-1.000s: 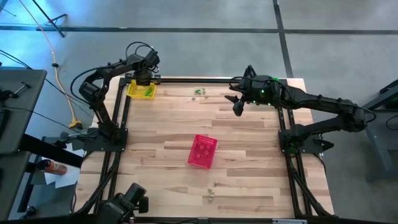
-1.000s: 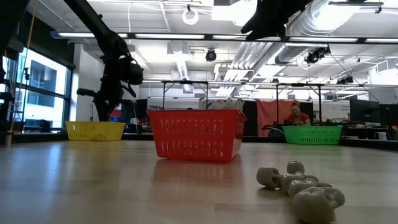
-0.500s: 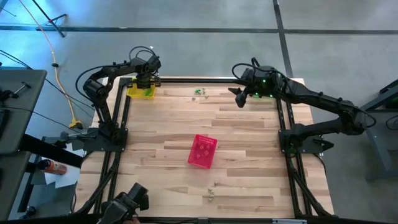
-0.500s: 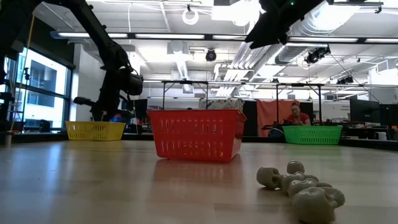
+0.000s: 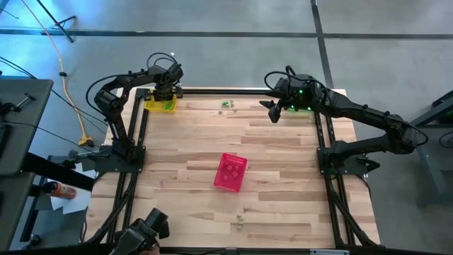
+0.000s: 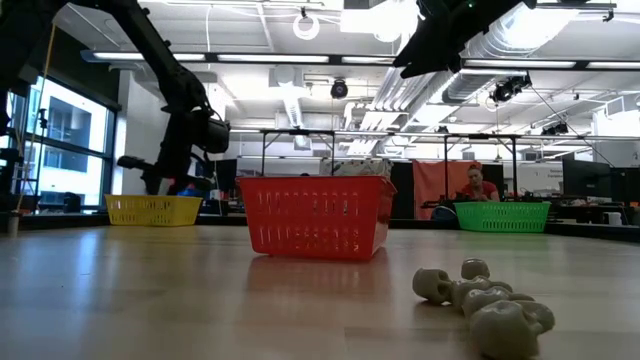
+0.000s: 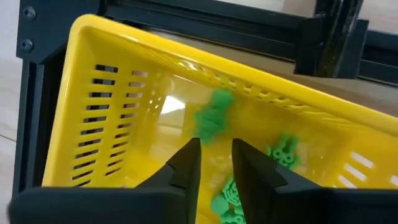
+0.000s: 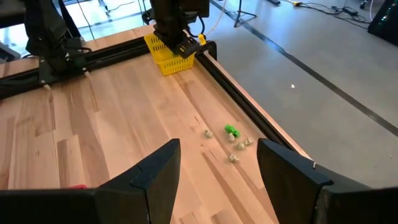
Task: Sort Halloween decoration
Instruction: Put the green skeleton toy into the yellow bin
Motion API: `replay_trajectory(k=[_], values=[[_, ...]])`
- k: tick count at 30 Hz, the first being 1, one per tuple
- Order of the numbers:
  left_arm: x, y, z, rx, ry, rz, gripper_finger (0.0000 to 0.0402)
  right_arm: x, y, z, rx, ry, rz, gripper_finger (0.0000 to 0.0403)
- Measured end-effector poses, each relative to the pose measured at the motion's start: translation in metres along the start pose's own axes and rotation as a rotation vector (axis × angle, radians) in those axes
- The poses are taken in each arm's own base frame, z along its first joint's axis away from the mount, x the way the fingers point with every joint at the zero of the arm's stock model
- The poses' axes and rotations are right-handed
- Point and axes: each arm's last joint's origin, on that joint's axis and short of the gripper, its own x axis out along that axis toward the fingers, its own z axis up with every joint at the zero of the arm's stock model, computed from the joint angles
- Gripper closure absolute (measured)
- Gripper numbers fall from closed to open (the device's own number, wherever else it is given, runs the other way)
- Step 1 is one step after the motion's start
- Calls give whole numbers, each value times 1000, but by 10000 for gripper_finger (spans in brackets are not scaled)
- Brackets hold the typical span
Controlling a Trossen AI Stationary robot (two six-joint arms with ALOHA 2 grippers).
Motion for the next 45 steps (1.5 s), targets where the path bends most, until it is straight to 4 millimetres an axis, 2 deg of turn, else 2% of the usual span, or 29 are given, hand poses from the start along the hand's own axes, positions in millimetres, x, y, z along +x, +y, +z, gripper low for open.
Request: replay_trajectory(k=[15, 29, 32, 35, 40, 45], values=[[3, 8, 4, -9, 42, -5, 246, 0, 0, 0, 3, -1, 0, 194], [-1, 9, 2, 3, 77, -40, 238, 0, 0, 1, 1, -15, 1, 194], [-14, 13, 5, -15, 30, -80, 238, 0, 0, 2, 0, -16, 1, 194], [-36, 19, 10, -54, -68, -160, 238, 0, 0, 1, 0, -16, 1, 194], [-90, 32, 14, -52, -311, -355, 238, 0, 0, 3, 0, -28, 2, 194], [-151, 38, 3, 126, -551, -670, 238, 0, 1, 10, -1, -102, 8, 194]])
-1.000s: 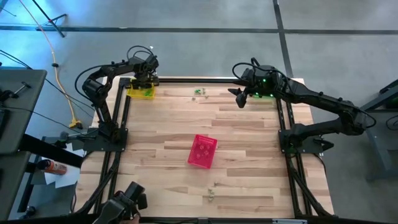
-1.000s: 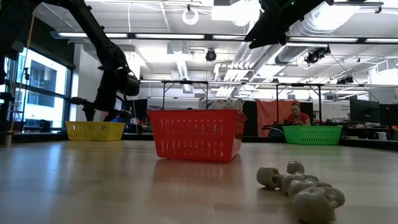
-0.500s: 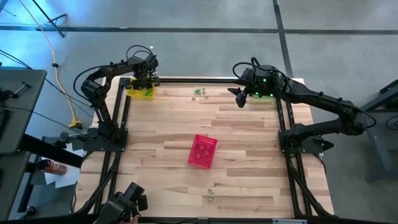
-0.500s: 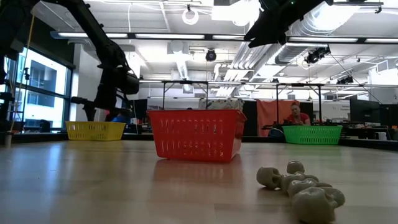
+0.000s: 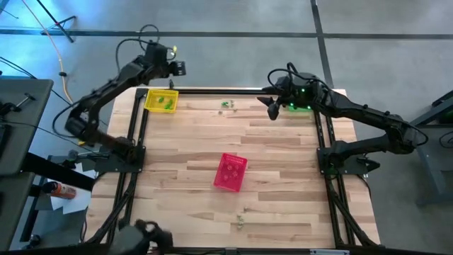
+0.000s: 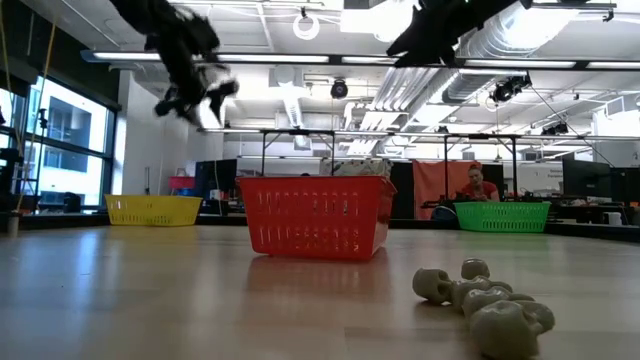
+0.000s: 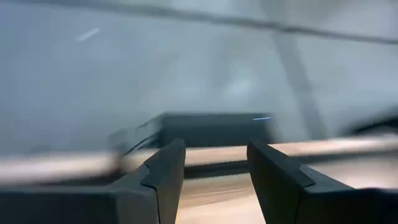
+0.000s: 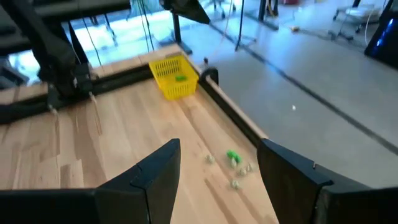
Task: Sort Halloween decoration
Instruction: Put the green skeleton toy into the yellow bin
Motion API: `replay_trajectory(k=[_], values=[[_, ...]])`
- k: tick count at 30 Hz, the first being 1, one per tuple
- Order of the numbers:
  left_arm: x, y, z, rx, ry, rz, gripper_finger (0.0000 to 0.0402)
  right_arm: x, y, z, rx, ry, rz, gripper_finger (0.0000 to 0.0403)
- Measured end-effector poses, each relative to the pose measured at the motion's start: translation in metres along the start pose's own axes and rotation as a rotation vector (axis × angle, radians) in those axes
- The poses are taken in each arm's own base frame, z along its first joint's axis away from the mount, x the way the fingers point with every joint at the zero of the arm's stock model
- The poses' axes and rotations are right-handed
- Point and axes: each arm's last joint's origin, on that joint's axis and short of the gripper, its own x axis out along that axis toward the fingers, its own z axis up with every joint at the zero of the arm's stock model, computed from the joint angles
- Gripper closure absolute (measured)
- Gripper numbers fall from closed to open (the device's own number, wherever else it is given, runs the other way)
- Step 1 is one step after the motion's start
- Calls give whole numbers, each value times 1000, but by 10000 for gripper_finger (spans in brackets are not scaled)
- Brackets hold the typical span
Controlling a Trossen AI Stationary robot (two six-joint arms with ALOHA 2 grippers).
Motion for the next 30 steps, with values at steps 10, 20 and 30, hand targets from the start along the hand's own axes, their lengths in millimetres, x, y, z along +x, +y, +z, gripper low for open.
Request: replay_trajectory(k=[10, 20, 30], values=[[-71, -79, -6, 449, -166, -915, 238, -1, 1, 10, -1, -101, 4, 194], [-98, -129, -47, 623, -121, -1190, 238, -3, 15, 19, 144, -179, 192, 194], [-121, -151, -76, 571, 16, -1290, 260, -10, 50, 26, 71, -258, 490, 194]])
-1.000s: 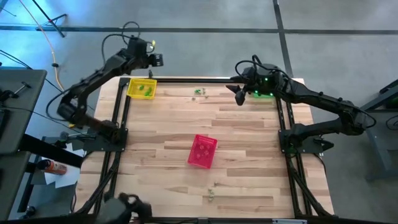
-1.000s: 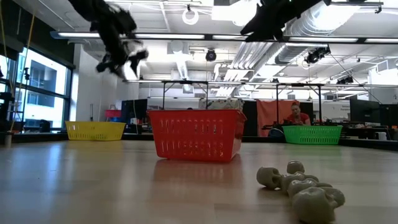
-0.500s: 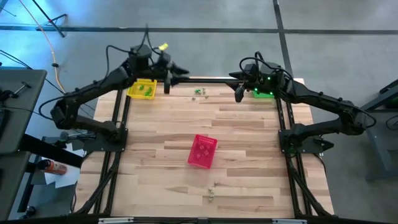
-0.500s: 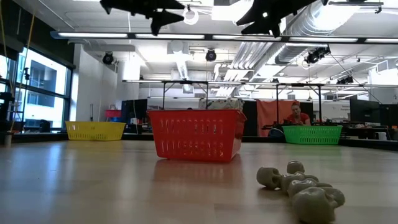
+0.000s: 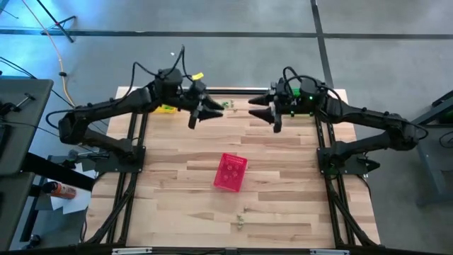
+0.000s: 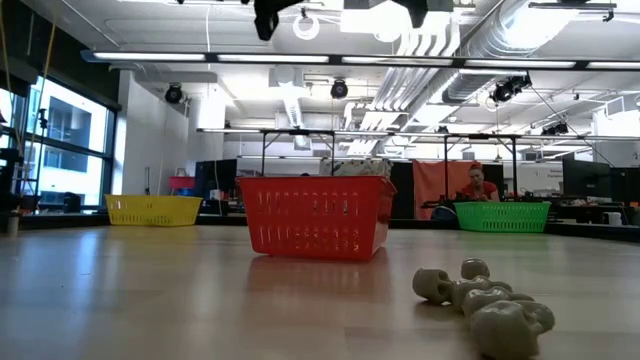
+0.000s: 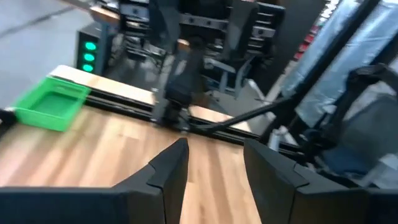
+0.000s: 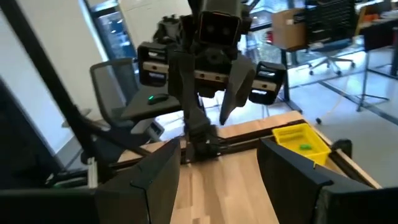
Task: Sort Halloween decoration
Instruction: Put the green skeleton toy into the yellow bin
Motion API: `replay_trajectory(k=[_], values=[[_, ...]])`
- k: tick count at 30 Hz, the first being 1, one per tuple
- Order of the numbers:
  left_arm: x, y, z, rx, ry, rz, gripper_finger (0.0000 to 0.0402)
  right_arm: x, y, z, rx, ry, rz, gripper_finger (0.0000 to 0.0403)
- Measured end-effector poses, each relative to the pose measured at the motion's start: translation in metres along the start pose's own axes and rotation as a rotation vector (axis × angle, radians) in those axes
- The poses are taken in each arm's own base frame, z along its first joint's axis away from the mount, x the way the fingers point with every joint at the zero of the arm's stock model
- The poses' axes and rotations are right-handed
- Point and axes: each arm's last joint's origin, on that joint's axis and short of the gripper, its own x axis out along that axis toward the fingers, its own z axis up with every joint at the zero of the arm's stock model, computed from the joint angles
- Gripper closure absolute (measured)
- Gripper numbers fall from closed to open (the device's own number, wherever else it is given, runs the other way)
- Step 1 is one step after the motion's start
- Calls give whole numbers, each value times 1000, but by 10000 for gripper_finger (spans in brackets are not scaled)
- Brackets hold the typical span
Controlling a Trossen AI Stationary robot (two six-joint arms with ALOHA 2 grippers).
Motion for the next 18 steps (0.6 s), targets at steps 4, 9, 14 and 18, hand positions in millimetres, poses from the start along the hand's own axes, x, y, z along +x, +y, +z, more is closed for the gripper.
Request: replay_trajectory(k=[4, 9, 14, 18], values=[[8, -15, -4, -19, 24, -55, 275, 3, 12, -3, -32, 10, 40, 194], [13, -25, -9, 15, 52, -91, 287, 6, 23, -5, -30, 8, 28, 194], [-6, -27, -12, 40, 111, -56, 291, 9, 29, -5, -40, -29, -30, 194], [-36, -33, -5, 128, 55, -29, 291, 13, 30, -4, -41, -74, -110, 194]])
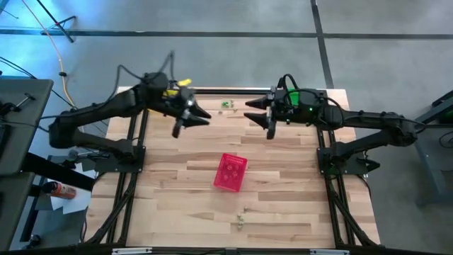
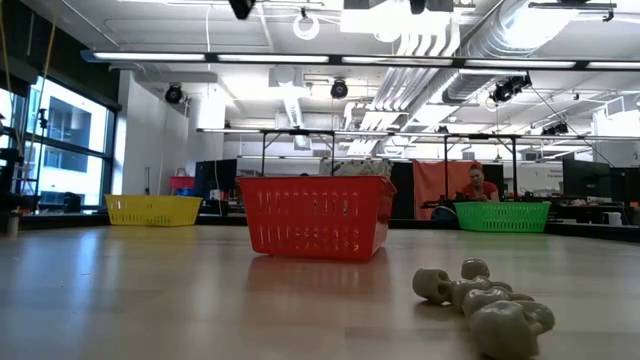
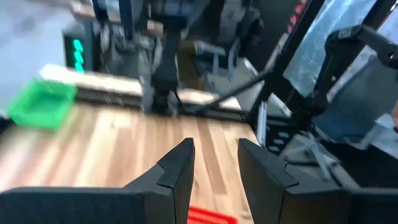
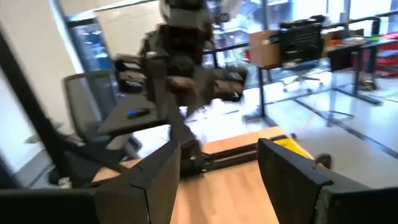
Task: Sort Halloween decoration
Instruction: Put the green skeleton toy into the yellow bin
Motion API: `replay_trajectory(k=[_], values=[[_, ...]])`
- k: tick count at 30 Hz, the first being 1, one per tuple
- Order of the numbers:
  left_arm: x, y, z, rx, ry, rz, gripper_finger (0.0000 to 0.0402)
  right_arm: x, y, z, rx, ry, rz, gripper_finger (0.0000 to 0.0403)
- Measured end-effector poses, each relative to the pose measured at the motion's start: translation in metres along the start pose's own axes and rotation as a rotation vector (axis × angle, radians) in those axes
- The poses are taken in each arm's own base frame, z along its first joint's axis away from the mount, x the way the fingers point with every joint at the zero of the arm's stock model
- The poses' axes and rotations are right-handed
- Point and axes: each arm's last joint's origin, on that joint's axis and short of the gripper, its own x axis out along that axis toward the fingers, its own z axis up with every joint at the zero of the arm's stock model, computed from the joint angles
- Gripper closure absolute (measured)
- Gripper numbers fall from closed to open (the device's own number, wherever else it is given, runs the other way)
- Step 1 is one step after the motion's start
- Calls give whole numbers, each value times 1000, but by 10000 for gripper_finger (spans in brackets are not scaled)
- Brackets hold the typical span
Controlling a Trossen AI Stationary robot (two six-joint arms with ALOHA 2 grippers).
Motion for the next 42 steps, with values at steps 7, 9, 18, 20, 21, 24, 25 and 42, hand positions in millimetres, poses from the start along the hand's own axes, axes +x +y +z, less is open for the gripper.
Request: replay_trajectory(k=[7, 9, 18, 20, 21, 24, 25, 42], values=[[-10, 8, -18, 12, -25, 78, 291, 6, -2, -3, 30, -10, -48, 194], [-7, 11, -24, -23, -5, 91, 291, 7, -2, -4, 29, 0, -51, 194], [25, 49, -18, -187, 188, 383, 291, 7, -8, -5, -69, 9, -71, 194], [36, 70, -13, -201, 285, 479, 291, 7, -10, -4, -84, 10, -78, 194], [40, 82, -14, -221, 334, 510, 291, 7, -11, -4, -88, 9, -83, 194], [55, 125, -22, -323, 479, 588, 291, 7, -14, -4, -88, 11, -95, 194], [60, 140, -25, -348, 515, 606, 291, 7, -15, -4, -87, 17, -99, 194], [120, 276, -129, -387, 717, 625, 291, 6, -19, -12, 43, 79, -172, 194]])
